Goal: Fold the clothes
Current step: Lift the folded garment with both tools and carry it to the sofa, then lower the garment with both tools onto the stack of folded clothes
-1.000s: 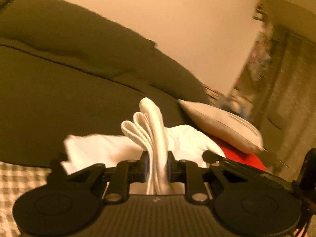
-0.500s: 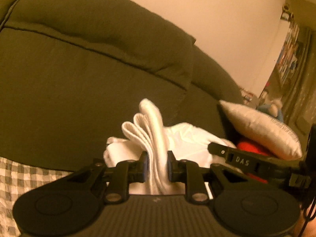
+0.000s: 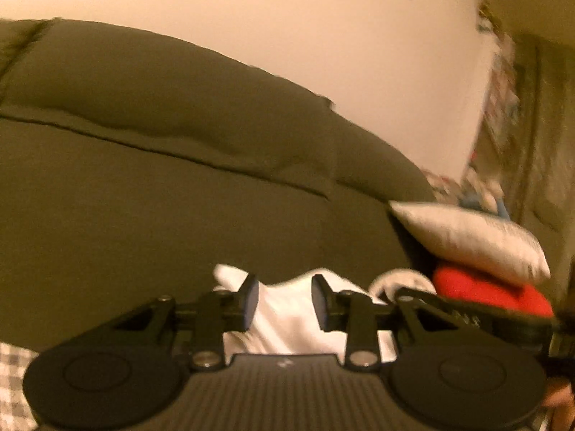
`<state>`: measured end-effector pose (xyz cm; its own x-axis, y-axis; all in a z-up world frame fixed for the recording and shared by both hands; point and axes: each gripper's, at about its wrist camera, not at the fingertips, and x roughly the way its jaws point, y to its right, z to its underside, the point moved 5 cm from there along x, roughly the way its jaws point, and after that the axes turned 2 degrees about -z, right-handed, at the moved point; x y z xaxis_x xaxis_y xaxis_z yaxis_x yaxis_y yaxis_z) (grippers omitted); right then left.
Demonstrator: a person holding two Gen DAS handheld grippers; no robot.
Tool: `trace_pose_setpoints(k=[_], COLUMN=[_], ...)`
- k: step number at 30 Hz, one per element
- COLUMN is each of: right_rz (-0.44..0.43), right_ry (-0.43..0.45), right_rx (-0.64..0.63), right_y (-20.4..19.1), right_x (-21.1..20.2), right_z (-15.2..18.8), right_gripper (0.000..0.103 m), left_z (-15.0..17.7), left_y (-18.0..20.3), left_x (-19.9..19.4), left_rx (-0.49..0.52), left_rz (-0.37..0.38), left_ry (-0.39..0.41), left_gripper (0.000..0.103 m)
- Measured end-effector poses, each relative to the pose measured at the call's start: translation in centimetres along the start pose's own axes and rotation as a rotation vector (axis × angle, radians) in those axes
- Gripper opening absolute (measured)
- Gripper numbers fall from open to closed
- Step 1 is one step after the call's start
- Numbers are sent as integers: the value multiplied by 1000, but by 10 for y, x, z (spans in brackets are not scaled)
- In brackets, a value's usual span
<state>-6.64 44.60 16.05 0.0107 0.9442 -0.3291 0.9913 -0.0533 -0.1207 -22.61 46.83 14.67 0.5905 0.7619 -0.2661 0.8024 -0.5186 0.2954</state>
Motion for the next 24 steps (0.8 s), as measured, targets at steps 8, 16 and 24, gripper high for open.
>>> trace_pose_setpoints(k=[8,16,24], right_rz=[8,22,22], right_ry=[-63,-45,27], right_rx=[-15,18,16], right_y=[-5,5,-4], right_x=[16,23,-7], right_z=[29,44,35], right_gripper=[28,27,44], left_z=[30,35,23], left_y=[0,1,22], left_x=[20,27,-8], left_rx=[84,101,161], left_rz=[-66,-75,-60], left_ry=[-67,-65,-11], left_gripper=[26,27,32])
